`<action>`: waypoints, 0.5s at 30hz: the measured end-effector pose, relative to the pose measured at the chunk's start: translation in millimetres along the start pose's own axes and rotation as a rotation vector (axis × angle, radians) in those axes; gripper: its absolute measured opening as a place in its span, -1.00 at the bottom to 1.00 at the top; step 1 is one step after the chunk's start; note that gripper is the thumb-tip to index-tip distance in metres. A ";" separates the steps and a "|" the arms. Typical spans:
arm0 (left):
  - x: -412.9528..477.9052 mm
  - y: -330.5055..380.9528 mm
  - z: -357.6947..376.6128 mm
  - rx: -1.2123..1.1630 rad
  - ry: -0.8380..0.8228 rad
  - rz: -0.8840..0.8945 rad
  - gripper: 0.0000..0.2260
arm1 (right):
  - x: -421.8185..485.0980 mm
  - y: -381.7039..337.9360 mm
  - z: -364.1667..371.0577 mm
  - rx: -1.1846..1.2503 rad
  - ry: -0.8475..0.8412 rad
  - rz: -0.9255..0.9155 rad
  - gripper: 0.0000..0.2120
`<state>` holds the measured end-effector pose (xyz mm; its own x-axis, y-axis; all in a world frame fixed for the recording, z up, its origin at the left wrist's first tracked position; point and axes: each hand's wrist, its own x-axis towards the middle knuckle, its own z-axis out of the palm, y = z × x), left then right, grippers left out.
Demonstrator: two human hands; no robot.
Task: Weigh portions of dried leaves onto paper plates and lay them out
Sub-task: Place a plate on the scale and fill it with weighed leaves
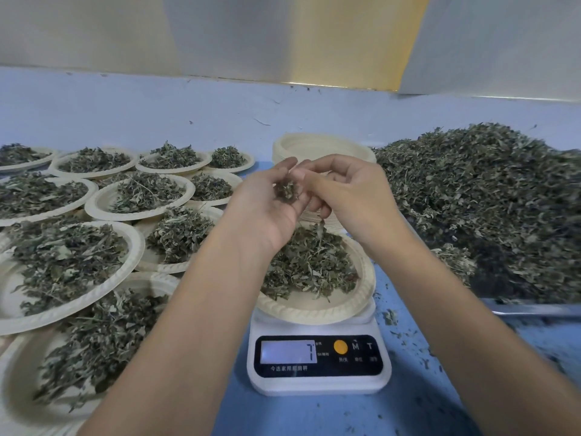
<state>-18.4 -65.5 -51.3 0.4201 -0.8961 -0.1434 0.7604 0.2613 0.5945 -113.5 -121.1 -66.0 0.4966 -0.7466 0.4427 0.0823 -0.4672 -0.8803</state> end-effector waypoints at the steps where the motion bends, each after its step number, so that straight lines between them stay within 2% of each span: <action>1: -1.2 -2.1 3.9 -0.018 -0.018 -0.013 -0.83 | 0.8 -1.5 -2.5 0.005 0.012 -0.005 -0.93; 8: -2.7 -26.5 49.1 0.073 -0.116 -0.055 -0.76 | -5.6 -11.5 -36.9 0.103 0.132 -0.055 -0.87; 13: 3.7 -68.8 83.5 0.000 -0.157 -0.122 -0.77 | -12.4 -2.5 -69.6 0.152 0.479 0.023 -0.85; 15: 9.8 -93.0 94.3 -0.001 -0.144 -0.151 -0.77 | -14.8 3.5 -82.7 0.175 0.525 0.121 -0.74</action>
<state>-131.7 -132.5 -33.3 0.2261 -0.9671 -0.1167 0.8098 0.1201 0.5743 -192.0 -150.9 -61.6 0.0187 -0.9461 0.3233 0.2158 -0.3119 -0.9253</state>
